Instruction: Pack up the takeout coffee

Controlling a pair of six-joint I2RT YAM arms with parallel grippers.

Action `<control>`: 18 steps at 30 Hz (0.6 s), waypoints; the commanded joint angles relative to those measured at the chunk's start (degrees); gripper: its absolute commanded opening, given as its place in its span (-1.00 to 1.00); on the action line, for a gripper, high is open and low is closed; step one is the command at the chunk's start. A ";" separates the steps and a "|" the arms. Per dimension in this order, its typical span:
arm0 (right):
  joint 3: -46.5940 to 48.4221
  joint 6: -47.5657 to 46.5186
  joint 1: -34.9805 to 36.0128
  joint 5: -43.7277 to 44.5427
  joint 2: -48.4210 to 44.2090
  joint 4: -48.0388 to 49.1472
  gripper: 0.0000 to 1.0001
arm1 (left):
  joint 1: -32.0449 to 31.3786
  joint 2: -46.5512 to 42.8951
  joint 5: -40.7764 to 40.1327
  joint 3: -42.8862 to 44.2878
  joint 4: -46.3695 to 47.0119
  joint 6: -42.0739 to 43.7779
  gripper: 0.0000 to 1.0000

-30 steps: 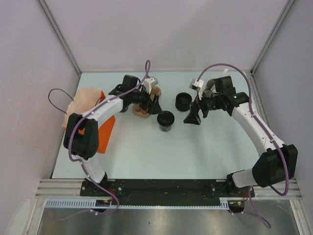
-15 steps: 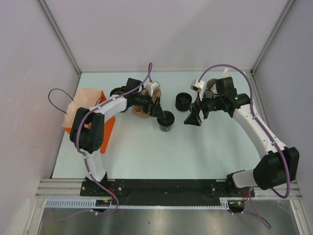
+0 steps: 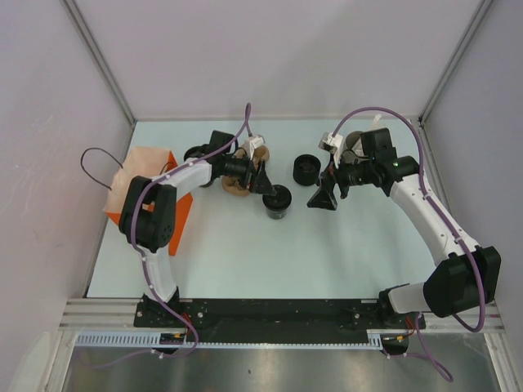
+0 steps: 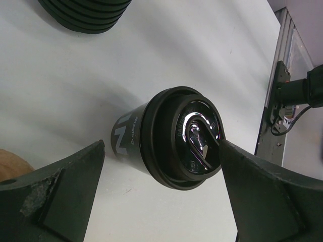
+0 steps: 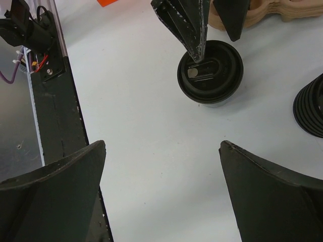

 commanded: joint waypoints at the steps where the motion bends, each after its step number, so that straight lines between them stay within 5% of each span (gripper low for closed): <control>1: 0.17 -0.97 -0.26 -2.11 -1.07 0.05 0.99 | 0.37 0.83 1.99 -0.07 2.44 -1.50 0.99; 18: 0.09 -1.93 -0.26 -7.38 1.04 -1.26 0.86 | 1.16 2.59 2.60 -2.09 4.81 -2.56 0.56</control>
